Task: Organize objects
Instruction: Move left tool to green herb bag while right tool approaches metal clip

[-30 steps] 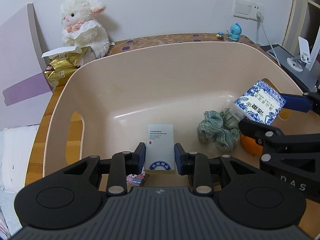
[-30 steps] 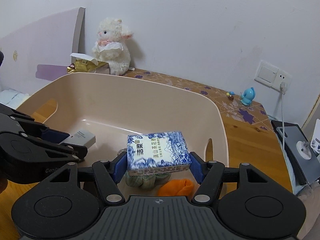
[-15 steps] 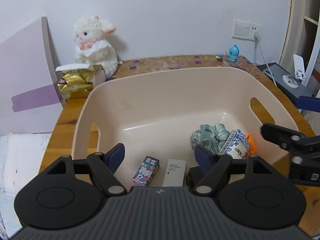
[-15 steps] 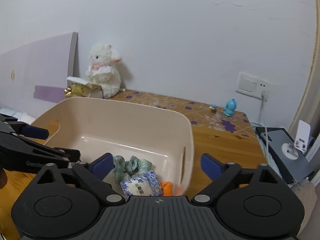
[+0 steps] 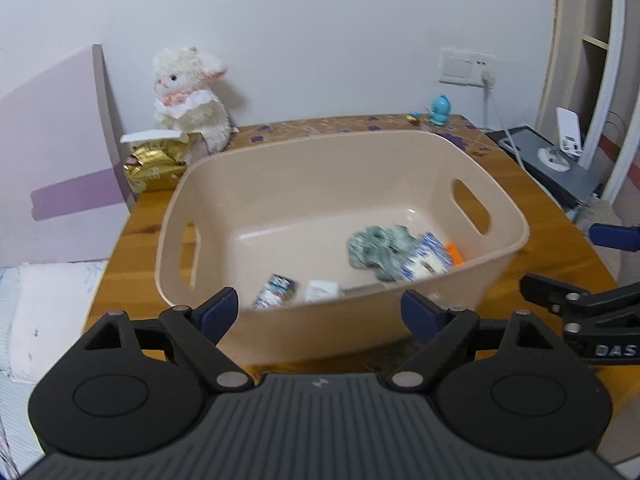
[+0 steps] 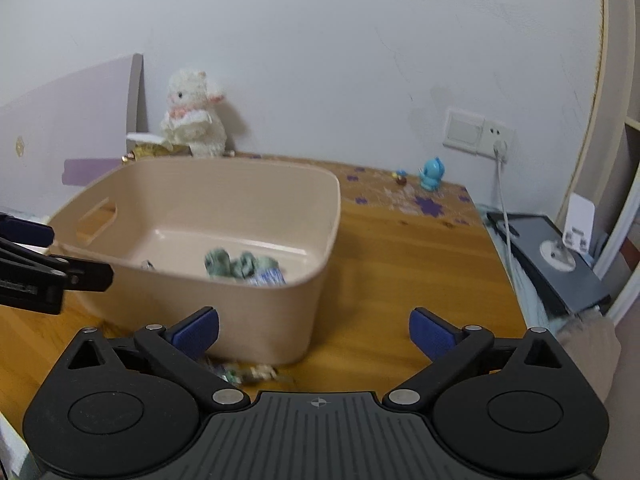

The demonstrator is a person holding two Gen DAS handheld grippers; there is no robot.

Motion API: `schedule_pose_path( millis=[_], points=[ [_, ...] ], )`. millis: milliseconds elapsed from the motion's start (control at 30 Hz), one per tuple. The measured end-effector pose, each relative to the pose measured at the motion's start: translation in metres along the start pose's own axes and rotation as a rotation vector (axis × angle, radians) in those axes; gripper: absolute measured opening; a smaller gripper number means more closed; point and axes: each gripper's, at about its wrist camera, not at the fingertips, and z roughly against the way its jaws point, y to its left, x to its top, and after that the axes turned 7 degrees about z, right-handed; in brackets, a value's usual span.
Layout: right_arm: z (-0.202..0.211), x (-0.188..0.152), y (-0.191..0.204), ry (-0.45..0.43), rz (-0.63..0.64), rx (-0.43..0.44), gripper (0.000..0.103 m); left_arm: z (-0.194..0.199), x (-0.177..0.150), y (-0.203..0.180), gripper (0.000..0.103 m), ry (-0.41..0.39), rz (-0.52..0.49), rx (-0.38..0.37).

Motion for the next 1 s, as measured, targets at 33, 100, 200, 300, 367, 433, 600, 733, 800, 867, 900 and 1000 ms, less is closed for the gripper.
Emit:
schedule_pose_path(
  millis=[33,100,200,300,367,433,600,733,800,867,900,1000],
  points=[
    [-0.001,-0.004,-0.001,0.01,0.001,-0.001,0.103,0.0,-0.003,-0.002,0.089,0.004,-0.002,-0.005],
    [-0.004,-0.011,-0.003,0.032,0.001,-0.002,0.103,-0.002,-0.01,-0.008,0.089,0.015,-0.008,-0.007],
    [-0.009,-0.021,-0.006,0.06,-0.004,-0.001,0.103,-0.013,-0.019,-0.014,0.089,0.049,-0.002,-0.007],
    [-0.014,-0.03,-0.01,0.082,-0.01,-0.002,0.103,-0.027,-0.027,-0.019,0.089,0.085,0.014,-0.027],
    [-0.019,-0.035,-0.011,0.097,-0.014,-0.001,0.103,-0.037,-0.032,-0.023,0.089,0.099,0.022,-0.038],
    [-0.025,-0.04,-0.013,0.115,-0.02,0.004,0.103,-0.048,-0.037,-0.026,0.089,0.119,0.031,-0.048],
    [-0.04,-0.052,-0.013,0.152,-0.034,0.014,0.103,-0.073,-0.046,-0.032,0.089,0.173,0.059,-0.075],
    [-0.047,-0.058,-0.01,0.156,-0.039,0.035,0.103,-0.09,-0.052,-0.032,0.089,0.204,0.06,-0.05],
    [-0.05,-0.06,-0.008,0.15,-0.04,0.056,0.103,-0.094,-0.054,-0.025,0.091,0.205,0.089,-0.056],
    [-0.055,-0.061,-0.005,0.155,-0.036,0.064,0.103,-0.096,-0.054,-0.018,0.094,0.21,0.12,-0.066],
    [-0.058,-0.061,-0.002,0.159,-0.033,0.067,0.103,-0.097,-0.054,-0.014,0.094,0.213,0.13,-0.065],
    [-0.065,-0.062,0.004,0.162,-0.026,0.077,0.103,-0.097,-0.057,-0.005,0.096,0.215,0.146,-0.058]
  ],
)
